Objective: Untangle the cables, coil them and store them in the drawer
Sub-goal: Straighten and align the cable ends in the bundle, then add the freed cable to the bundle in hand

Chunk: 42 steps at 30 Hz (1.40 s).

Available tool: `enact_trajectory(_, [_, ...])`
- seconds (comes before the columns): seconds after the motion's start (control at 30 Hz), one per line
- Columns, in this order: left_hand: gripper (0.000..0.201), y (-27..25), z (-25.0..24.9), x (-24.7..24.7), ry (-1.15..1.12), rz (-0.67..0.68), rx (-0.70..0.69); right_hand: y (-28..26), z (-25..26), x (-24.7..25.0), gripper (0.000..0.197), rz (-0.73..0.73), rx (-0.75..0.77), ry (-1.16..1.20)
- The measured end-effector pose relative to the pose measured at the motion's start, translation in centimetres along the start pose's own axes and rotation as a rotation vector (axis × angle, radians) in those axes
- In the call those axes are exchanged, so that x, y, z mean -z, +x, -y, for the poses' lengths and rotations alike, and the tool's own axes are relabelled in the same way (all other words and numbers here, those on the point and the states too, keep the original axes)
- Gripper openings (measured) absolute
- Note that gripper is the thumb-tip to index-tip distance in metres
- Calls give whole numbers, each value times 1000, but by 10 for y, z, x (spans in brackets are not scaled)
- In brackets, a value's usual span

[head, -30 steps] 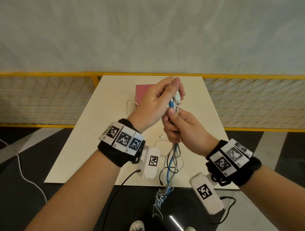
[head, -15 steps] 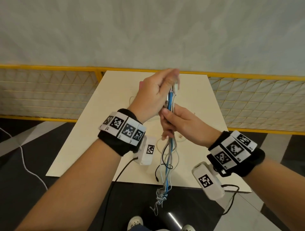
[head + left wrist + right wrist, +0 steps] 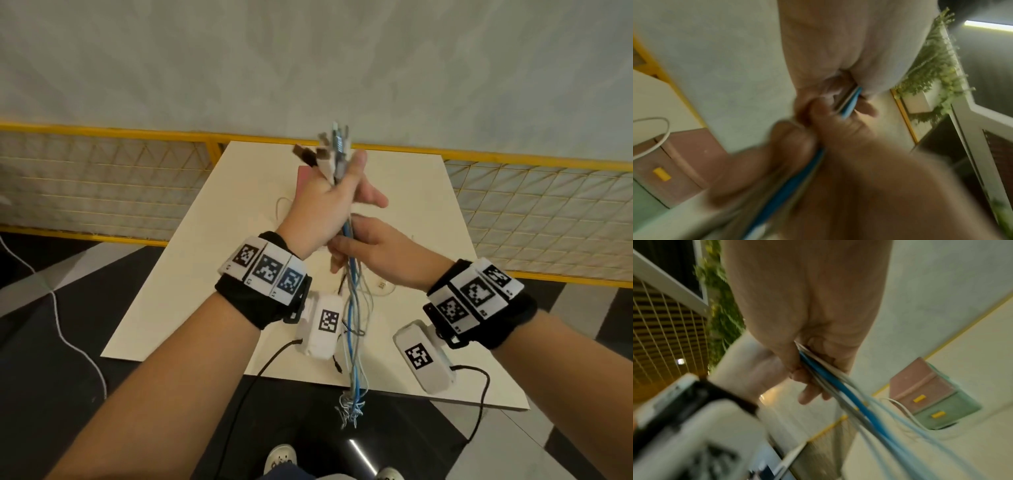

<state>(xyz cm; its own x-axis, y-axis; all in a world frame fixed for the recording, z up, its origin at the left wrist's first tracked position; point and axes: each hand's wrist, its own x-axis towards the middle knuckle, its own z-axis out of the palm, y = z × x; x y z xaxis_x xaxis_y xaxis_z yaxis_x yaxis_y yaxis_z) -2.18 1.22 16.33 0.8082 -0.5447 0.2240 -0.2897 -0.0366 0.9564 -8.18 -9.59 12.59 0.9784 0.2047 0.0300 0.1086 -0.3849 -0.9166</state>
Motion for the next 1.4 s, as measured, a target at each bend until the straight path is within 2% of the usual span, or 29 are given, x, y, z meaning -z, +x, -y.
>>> enact_trajectory(0.1, [48,8,-8,11,-312,-140,-4,3,-29,-10,16,24,10,-149])
enact_trajectory(0.2, [50,13,-17,27,-441,-186,34,3,-59,-20,10,52,-8,-237])
enact_trajectory(0.43, [58,11,-4,41,-387,-233,92,16,-97,-46,22,178,-189,-217])
enact_trajectory(0.57, [60,6,10,41,-339,-224,116,24,-111,-53,39,122,-324,-360])
enact_trajectory(0.73, [60,3,15,47,-359,-277,141,35,-131,-60,40,246,-331,-466])
enact_trajectory(0.87, [58,3,14,56,-348,-283,112,35,-144,-67,47,377,-472,-251])
enact_trajectory(0.93, [57,5,13,62,-349,-299,93,32,-152,-67,61,511,-484,-232])
enact_trajectory(1.03, [55,6,16,71,-315,-291,67,28,-154,-55,96,682,-538,-158])
enact_trajectory(1.07, [56,4,18,73,-295,-279,73,30,-154,-49,99,680,-548,-134])
enact_trajectory(1.13, [58,0,25,75,-255,-259,98,37,-156,-34,83,558,-516,-153])
enact_trajectory(1.2, [57,-5,35,74,-223,-248,136,44,-164,-21,49,291,-438,-274])
enact_trajectory(1.23, [55,-7,40,72,-208,-238,153,48,-171,-17,38,153,-408,-391])
enact_trajectory(1.27, [53,-9,44,71,-195,-224,167,51,-176,-13,36,48,-408,-502])
enact_trajectory(1.33, [51,-13,51,67,-181,-213,204,58,-183,-11,41,-6,-471,-635])
enact_trajectory(1.4, [51,-15,56,64,-170,-230,248,62,-187,-13,46,60,-533,-707])
